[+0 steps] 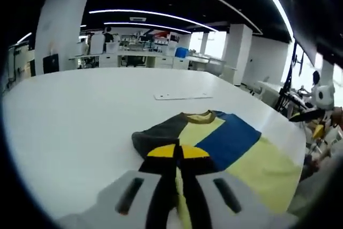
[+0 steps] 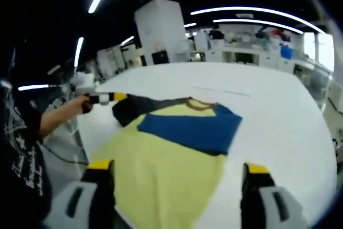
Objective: Fold the garment on the visible template until the final outline fits inside the template.
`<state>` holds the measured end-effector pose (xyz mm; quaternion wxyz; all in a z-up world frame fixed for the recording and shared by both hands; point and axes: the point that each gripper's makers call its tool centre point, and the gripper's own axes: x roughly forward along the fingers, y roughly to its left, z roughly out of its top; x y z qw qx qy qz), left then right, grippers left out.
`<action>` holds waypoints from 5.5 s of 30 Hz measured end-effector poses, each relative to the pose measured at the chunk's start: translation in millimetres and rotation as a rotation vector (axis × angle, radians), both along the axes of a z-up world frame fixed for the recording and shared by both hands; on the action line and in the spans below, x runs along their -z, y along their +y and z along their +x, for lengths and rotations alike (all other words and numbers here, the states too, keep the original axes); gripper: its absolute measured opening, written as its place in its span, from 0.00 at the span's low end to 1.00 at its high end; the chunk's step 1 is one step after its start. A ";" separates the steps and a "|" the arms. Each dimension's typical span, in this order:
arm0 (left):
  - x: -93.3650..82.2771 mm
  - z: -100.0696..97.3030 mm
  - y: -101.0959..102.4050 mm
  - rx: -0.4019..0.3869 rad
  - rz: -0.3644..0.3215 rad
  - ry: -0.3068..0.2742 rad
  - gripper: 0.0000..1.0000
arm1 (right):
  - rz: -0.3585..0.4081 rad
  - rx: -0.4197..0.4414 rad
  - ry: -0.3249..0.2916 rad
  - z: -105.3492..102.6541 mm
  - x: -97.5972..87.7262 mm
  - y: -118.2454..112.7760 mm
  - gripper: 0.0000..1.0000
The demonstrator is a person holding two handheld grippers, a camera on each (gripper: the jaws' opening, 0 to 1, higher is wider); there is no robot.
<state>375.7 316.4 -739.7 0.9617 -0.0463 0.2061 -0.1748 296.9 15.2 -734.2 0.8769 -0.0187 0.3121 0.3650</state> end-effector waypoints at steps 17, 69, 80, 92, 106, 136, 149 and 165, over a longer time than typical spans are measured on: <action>64.6 -17.6 -77.1 0.129 0.149 0.146 0.00 | 0.002 0.019 0.021 -7.1 5.4 -1.9 0.99; 84.1 -39.1 -2.5 -0.141 0.274 0.275 0.14 | 0.009 0.003 0.046 -7.9 18.2 -1.3 0.99; 80.4 -48.9 12.9 -0.218 0.185 0.267 0.00 | 0.010 0.001 0.052 -9.3 20.6 1.1 0.99; 34.1 -44.6 47.7 -0.303 0.132 0.128 0.00 | 0.009 -0.016 0.050 -9.0 21.4 8.6 0.99; -31.2 -28.3 104.8 -0.375 0.127 -0.100 0.00 | 0.010 -0.028 0.057 -5.6 23.8 12.9 0.99; 14.2 -41.3 243.3 -0.615 0.133 -0.106 0.00 | -0.017 -0.035 0.057 -3.3 19.5 15.3 0.99; 59.7 -67.1 255.5 -0.688 0.111 0.013 0.00 | -0.028 -0.036 0.064 -8.3 19.3 16.6 0.99; 73.4 -79.3 273.3 -0.736 0.175 0.112 0.34 | -0.034 -0.036 0.068 -9.8 21.0 10.6 0.99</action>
